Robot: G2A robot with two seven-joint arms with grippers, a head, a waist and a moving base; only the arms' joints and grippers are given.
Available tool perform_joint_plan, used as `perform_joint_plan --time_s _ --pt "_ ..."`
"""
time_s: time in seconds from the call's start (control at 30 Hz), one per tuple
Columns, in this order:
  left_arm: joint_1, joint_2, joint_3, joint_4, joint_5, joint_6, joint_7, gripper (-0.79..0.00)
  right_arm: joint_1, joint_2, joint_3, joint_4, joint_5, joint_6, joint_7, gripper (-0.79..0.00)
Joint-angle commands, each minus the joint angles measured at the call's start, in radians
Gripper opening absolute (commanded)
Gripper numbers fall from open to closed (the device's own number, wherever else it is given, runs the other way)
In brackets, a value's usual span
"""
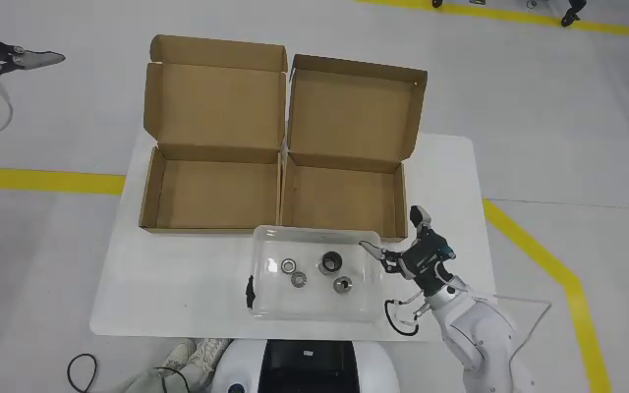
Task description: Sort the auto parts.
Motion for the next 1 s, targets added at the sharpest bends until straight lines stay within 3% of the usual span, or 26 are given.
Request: perform_joint_plan --time_s 0.0,0.17,0.4,0.7,0.97 --pt "0.0 0.0 0.0 0.0 0.0 0.0 0.0 0.0 0.013 0.003 -0.011 0.007 0.006 -0.051 -0.006 0.0" --pt "0.0 0.0 0.0 0.0 0.0 0.0 0.0 0.0 0.112 0.018 -0.016 0.082 0.054 -0.291 -0.038 0.0" --pt "0.0 0.0 0.0 0.0 0.0 0.0 0.0 0.0 0.237 0.036 -0.068 0.166 0.107 -0.541 0.115 0.0" --pt "0.0 0.0 0.0 0.0 0.0 0.0 0.0 0.0 0.337 0.072 -0.19 0.189 0.209 -0.554 0.351 0.0" --pt "0.0 0.0 0.0 0.0 0.0 0.0 0.0 0.0 0.345 0.075 -0.196 0.194 0.215 -0.554 0.364 0.0"
